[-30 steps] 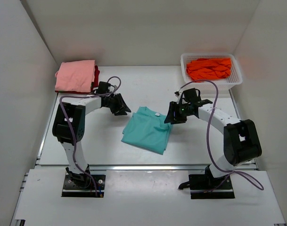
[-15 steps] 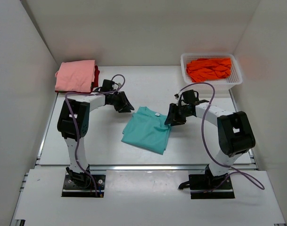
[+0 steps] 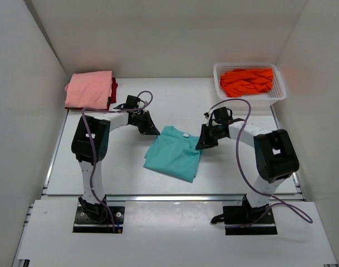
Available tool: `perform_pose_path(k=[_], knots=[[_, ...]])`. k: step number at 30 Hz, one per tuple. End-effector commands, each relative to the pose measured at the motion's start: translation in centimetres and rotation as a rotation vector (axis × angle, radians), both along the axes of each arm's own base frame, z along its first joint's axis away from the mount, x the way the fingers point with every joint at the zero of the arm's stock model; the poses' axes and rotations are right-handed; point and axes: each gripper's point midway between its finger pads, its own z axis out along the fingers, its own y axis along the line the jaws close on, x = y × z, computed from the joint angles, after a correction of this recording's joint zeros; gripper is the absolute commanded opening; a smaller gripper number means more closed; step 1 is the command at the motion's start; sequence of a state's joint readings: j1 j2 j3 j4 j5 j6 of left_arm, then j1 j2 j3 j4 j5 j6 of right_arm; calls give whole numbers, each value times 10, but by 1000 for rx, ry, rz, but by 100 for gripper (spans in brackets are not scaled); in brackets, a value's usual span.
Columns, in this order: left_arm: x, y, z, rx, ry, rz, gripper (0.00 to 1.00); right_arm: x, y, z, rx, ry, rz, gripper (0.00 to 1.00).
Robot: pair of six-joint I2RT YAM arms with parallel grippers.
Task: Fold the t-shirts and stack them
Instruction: Smooth out wrinkles on the folded tshirt
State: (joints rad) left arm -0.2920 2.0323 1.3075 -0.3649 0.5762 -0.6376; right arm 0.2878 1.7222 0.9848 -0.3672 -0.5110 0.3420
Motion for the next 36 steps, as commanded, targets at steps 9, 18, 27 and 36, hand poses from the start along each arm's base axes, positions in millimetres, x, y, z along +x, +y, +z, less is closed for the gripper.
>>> perform_pose_path(k=[9,18,27,36], knots=[[-42,1,42,-85,-15,-68,0,-8,4,36,65,-112,39,0],[-114,9,94,-172,-45,-63,0,-47,5,72,123,-191,35,0],[-154,6,131,-233,-55,-78,0,-78,0,96,183,-212,1,0],[-97,1,173,-299,-126,-28,0,-59,-12,122,233,-254,-62,0]])
